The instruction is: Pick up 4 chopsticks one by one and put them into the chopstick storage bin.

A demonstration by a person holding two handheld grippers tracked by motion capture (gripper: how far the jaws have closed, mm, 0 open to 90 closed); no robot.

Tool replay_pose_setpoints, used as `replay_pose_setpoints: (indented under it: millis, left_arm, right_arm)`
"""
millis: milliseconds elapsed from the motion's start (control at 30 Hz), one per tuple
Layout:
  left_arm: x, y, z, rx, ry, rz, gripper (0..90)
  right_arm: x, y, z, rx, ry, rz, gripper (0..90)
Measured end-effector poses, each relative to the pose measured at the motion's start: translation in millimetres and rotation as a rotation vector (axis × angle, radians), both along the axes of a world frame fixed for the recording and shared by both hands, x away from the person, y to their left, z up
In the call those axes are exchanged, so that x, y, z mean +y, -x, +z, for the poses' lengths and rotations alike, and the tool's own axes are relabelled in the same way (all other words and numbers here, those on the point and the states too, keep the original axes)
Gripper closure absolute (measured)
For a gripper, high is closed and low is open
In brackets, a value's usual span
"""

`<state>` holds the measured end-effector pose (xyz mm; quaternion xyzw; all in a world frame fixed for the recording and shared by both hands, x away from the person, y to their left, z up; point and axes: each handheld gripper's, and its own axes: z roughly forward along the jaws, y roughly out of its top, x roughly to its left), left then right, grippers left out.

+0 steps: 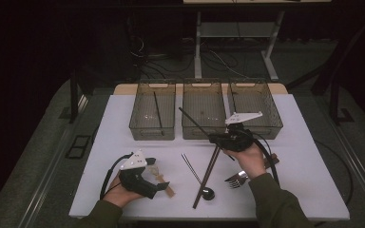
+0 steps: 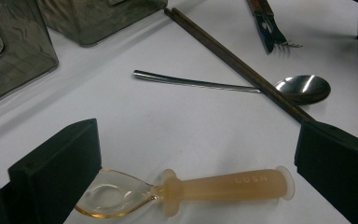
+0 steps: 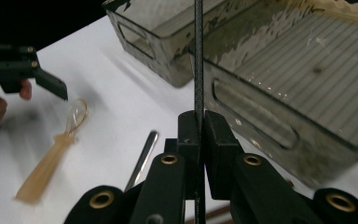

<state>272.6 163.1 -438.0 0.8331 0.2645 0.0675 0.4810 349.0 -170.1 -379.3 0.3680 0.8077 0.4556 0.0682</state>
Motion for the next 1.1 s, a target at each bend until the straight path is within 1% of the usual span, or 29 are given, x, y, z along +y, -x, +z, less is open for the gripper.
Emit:
replay_pose_setpoints:
  millis: [100, 167, 233, 300, 333, 400, 467, 533, 567, 600, 700, 767, 800, 867, 933, 967, 1000, 1100]
  left_arm:
    - [-0.3, 0.6, 0.2, -0.002, 0.002, 0.000, 0.0]
    - [-0.4, 0.6, -0.1, -0.002, 0.005, 0.001, 0.0]
    - [-0.4, 1.1, 0.5, 0.000, 0.005, 0.000, 0.0]
    - [-0.4, 1.7, 0.9, -0.004, 0.002, -0.004, 0.0]
    - [-0.2, 1.5, 1.1, -0.008, -0.002, -0.007, 0.0]
    - [-0.5, 1.6, 1.2, -0.005, -0.004, -0.007, 0.0]
    - [-1.2, 1.9, 1.0, -0.008, 0.002, -0.008, 0.0]
    - [-1.1, 2.0, 1.4, -0.005, -0.004, -0.009, 0.0]
    - [-1.2, 2.2, 1.4, -0.004, -0.001, -0.009, 0.0]
    - [-1.2, 2.2, 1.5, -0.004, -0.001, -0.009, 0.0]
    - [-1.8, 2.1, 0.9, 0.000, 0.006, -0.012, 0.0]
    - [-2.4, 2.3, 0.5, 0.000, 0.012, -0.011, 0.0]
    - [-2.2, 1.8, 0.7, -0.005, 0.009, -0.015, 0.0]
    - [-2.1, 1.9, 1.0, -0.001, 0.006, -0.015, 0.0]
    - [-1.9, 1.8, 0.9, -0.001, 0.005, -0.014, 0.0]
    - [-1.1, 1.5, 1.4, 0.000, -0.008, -0.020, 0.0]
    - [-1.5, 1.6, 1.0, -0.001, 0.001, -0.017, 0.0]
    - [-1.7, 1.7, 0.6, 0.000, -0.002, -0.020, 0.0]
  right_arm:
    - [12.9, -6.6, 4.1, -0.006, 0.011, 0.006, 85.5]
    - [20.9, -11.1, 8.4, -0.022, 0.013, 0.010, 85.5]
    - [28.4, -15.0, 12.2, -0.020, 0.000, 0.006, 85.5]
    - [35.4, -19.8, 14.7, -0.030, 0.001, 0.007, 85.5]
    - [39.0, -21.7, 16.2, -0.028, 0.000, 0.003, 85.5]
    - [45.3, -26.8, 18.9, -0.035, -0.014, -0.004, 85.5]
    - [51.2, -31.7, 21.8, -0.029, -0.028, -0.015, 85.5]
    - [57.7, -37.6, 23.9, -0.019, -0.039, -0.023, 85.5]
    - [61.2, -40.6, 24.7, -0.015, -0.040, -0.024, 85.5]
    - [64.3, -44.1, 24.8, -0.024, -0.033, -0.022, 85.5]
    - [74.4, -52.4, 26.6, -0.024, -0.023, -0.033, 85.5]
    - [80.1, -58.3, 27.4, -0.019, -0.033, -0.044, 85.5]
    - [82.7, -61.4, 27.7, -0.016, -0.041, -0.050, 85.5]
    - [88.9, -67.0, 28.5, -0.016, -0.049, -0.061, 85.5]
    - [96.6, -72.3, 28.9, -0.019, -0.044, -0.069, 85.5]
    - [100.6, -75.0, 28.8, -0.021, -0.047, -0.069, 85.5]
    - [104.6, -77.4, 29.0, -0.021, -0.039, -0.069, 85.5]
    - [116.4, -84.5, 28.2, -0.021, -0.040, -0.076, 85.5]
